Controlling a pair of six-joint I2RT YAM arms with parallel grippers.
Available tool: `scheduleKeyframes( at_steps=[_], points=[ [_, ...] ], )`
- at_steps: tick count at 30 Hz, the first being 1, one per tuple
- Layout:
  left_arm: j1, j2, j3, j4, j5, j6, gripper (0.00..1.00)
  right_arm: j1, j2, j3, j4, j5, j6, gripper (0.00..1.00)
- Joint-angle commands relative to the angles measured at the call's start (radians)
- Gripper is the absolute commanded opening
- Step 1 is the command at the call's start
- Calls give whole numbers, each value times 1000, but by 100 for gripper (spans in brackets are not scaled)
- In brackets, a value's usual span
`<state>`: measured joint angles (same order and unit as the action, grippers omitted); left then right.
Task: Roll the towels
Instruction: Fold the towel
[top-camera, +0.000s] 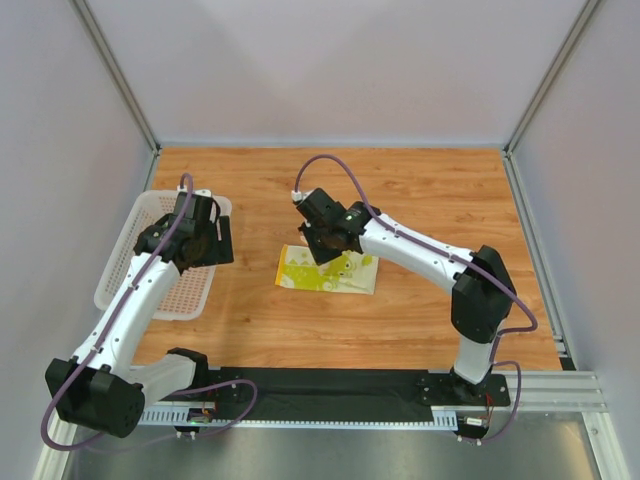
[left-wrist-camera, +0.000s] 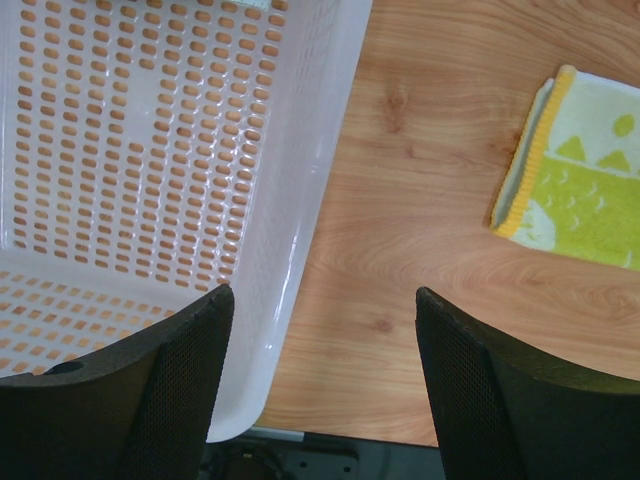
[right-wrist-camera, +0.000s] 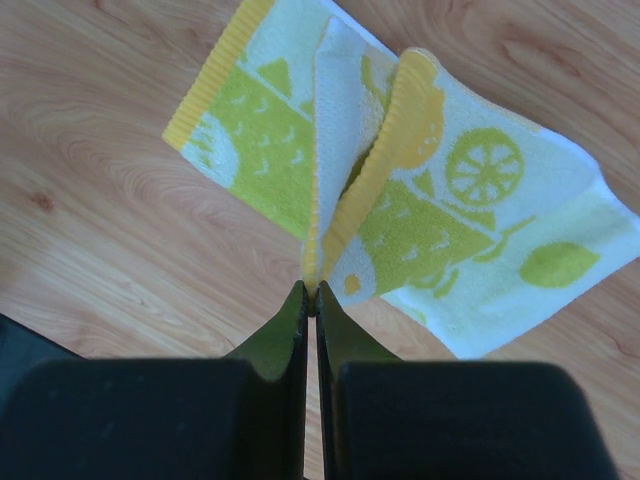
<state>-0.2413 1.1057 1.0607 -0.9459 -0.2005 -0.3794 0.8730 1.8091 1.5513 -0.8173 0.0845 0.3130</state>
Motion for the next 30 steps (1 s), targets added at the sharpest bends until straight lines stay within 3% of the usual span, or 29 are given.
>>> scheduleKeyframes(
  at_steps=[1,13,15,17,18,21,25,30],
  points=[
    [8,0,-2,4,1,16,79,18,28,69,0,-9,-5,0],
    [10,-1,-2,4,3,16,79,57,154,141,-5,-49,-3,2],
    [10,-1,-2,6,3,14,79,61,170,141,3,-69,-3,8],
    [11,-1,-1,4,1,14,79,70,187,141,27,-122,-8,21],
    [11,-1,-2,4,1,14,79,73,193,141,52,-137,-15,36],
    [11,2,-2,4,1,13,79,81,205,142,107,-186,-15,51],
    [11,17,-2,4,0,14,79,80,164,155,127,-158,-12,63],
    [11,37,18,5,54,4,79,37,-78,-47,199,-45,26,73]
  ],
)
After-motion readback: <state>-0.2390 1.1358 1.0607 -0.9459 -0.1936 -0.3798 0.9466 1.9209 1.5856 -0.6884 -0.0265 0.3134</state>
